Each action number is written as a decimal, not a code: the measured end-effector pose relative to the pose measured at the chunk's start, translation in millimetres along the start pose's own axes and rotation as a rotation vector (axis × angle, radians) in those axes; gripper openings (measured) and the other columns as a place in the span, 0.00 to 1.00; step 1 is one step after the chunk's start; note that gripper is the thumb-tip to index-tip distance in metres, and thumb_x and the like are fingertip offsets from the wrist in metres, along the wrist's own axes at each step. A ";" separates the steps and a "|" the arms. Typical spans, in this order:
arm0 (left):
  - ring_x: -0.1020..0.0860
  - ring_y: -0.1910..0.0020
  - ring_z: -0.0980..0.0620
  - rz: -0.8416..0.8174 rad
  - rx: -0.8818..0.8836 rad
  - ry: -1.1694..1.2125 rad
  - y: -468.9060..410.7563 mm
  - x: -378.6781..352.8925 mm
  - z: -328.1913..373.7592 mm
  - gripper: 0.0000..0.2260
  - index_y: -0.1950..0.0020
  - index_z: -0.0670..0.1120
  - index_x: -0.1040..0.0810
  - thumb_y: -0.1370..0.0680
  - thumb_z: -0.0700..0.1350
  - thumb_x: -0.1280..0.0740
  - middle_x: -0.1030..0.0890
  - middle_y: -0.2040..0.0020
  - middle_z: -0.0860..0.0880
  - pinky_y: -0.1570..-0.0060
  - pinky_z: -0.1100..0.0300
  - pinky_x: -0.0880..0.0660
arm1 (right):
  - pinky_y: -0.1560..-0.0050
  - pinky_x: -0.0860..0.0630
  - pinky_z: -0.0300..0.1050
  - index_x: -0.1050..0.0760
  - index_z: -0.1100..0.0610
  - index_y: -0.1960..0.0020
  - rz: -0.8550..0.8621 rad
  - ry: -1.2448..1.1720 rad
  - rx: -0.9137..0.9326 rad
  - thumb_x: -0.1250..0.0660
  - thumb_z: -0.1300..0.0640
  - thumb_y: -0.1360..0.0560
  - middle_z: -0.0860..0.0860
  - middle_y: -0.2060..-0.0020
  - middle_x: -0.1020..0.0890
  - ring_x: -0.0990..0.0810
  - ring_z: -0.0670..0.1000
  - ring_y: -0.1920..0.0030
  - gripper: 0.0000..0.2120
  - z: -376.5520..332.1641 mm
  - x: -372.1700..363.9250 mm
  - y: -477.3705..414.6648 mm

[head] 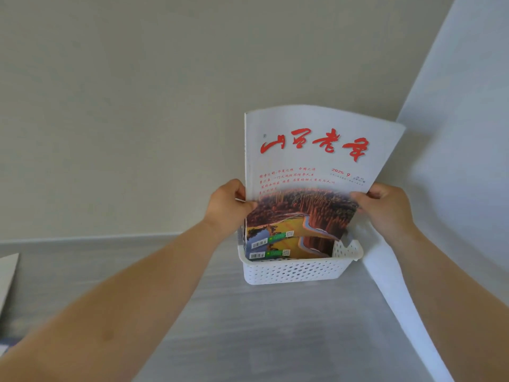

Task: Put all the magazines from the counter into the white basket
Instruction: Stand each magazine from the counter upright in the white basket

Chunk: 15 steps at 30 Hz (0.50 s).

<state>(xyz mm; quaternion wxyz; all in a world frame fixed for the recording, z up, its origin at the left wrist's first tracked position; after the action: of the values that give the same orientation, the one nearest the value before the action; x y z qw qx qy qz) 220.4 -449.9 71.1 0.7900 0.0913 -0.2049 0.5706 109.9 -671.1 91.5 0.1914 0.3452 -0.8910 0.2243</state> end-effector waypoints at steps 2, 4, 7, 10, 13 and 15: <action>0.26 0.61 0.48 -0.019 0.002 -0.036 -2.0 -5.4 -9.5 0.15 0.69 0.49 0.34 0.29 0.37 0.32 0.26 0.67 0.52 0.60 0.55 0.24 | 0.64 0.26 0.35 0.21 0.64 0.49 -0.004 -0.007 -0.034 0.34 0.64 0.28 0.60 0.47 0.18 0.24 0.51 0.56 0.09 12.8 -6.3 0.4; 0.27 0.64 0.50 -0.026 0.002 -0.058 -4.1 -10.2 -16.1 0.15 0.70 0.50 0.34 0.29 0.38 0.32 0.27 0.68 0.54 0.68 0.64 0.29 | 0.67 0.28 0.31 0.21 0.64 0.50 0.002 -0.024 -0.078 0.34 0.64 0.29 0.60 0.48 0.18 0.23 0.51 0.57 0.09 24.3 -10.0 0.9; 0.30 0.69 0.57 -0.018 0.016 -0.073 -7.6 -16.1 -21.8 0.16 0.72 0.51 0.34 0.29 0.39 0.31 0.28 0.70 0.54 0.75 0.74 0.33 | 0.54 0.25 0.44 0.21 0.63 0.50 0.009 -0.066 -0.144 0.33 0.64 0.29 0.59 0.50 0.18 0.22 0.53 0.58 0.09 33.9 -12.9 2.0; 0.30 0.70 0.59 -0.021 0.041 -0.088 -12.5 -21.3 -27.2 0.15 0.72 0.52 0.32 0.29 0.41 0.31 0.28 0.70 0.56 0.72 0.69 0.34 | 0.46 0.24 0.59 0.20 0.64 0.51 0.005 -0.081 -0.172 0.33 0.65 0.29 0.59 0.55 0.18 0.19 0.61 0.53 0.08 40.6 -15.7 0.8; 0.27 0.66 0.54 -0.024 0.071 -0.125 -16.1 -24.7 -33.1 0.14 0.71 0.52 0.31 0.29 0.42 0.31 0.26 0.69 0.55 0.66 0.64 0.31 | 0.45 0.24 0.61 0.21 0.64 0.50 -0.025 -0.089 -0.190 0.33 0.65 0.29 0.58 0.55 0.18 0.20 0.61 0.53 0.09 48.2 -21.5 -1.8; 0.26 0.63 0.51 -0.027 0.075 -0.160 -17.8 -26.6 -37.3 0.12 0.70 0.51 0.31 0.29 0.43 0.31 0.25 0.67 0.52 0.62 0.62 0.30 | 0.46 0.24 0.58 0.21 0.63 0.47 -0.046 -0.091 -0.196 0.33 0.64 0.29 0.59 0.48 0.18 0.21 0.56 0.55 0.11 54.7 -26.2 -3.7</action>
<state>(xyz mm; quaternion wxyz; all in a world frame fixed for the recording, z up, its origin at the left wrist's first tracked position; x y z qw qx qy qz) 238.3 -464.7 27.8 0.7749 0.1689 -0.2446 0.5579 120.4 -688.8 34.3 0.1888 0.3549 -0.9083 0.1157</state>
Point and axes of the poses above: each hand's wrist, its own y-axis away from the middle knuckle, its own x-axis out of the back of the hand, z = x × y, the point moved 2 cm from there along -y, towards the middle knuckle
